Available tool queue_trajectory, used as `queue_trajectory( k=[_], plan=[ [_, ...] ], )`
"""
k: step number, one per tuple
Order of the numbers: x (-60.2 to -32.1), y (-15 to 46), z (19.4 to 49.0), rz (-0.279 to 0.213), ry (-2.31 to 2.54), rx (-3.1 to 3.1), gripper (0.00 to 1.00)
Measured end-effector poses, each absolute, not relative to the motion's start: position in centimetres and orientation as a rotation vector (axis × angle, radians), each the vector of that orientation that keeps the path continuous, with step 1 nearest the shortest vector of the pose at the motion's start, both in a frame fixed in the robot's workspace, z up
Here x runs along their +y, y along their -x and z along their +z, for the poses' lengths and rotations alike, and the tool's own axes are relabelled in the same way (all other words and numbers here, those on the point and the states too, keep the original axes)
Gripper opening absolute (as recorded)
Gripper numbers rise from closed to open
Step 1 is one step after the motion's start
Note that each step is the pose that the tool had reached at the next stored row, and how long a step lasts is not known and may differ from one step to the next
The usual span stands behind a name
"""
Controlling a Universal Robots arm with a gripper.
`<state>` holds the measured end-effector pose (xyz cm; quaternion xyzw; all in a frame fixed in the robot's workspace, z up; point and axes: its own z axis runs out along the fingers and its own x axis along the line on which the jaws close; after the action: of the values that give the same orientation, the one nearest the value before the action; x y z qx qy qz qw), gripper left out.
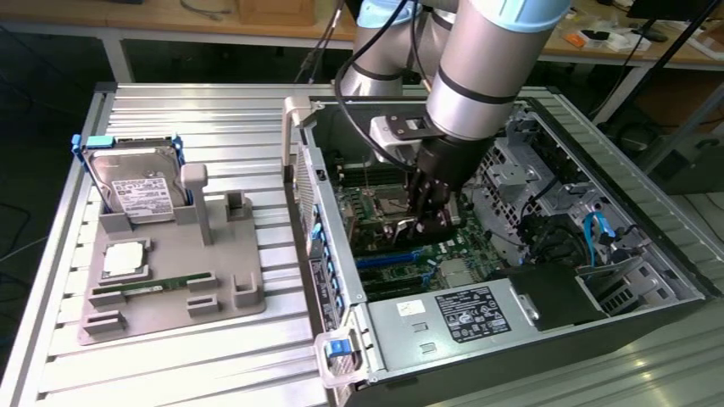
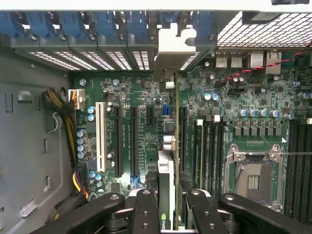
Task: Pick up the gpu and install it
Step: 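Insert the gpu into the slot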
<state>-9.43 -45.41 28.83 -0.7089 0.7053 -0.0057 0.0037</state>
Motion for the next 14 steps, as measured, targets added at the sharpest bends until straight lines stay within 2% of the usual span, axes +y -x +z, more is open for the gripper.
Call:
queue_trajectory(
  k=[14],
  plan=[
    [-45.41, 9.93, 28.24, -0.016, 2.219, 2.208, 0.27]
  ],
)
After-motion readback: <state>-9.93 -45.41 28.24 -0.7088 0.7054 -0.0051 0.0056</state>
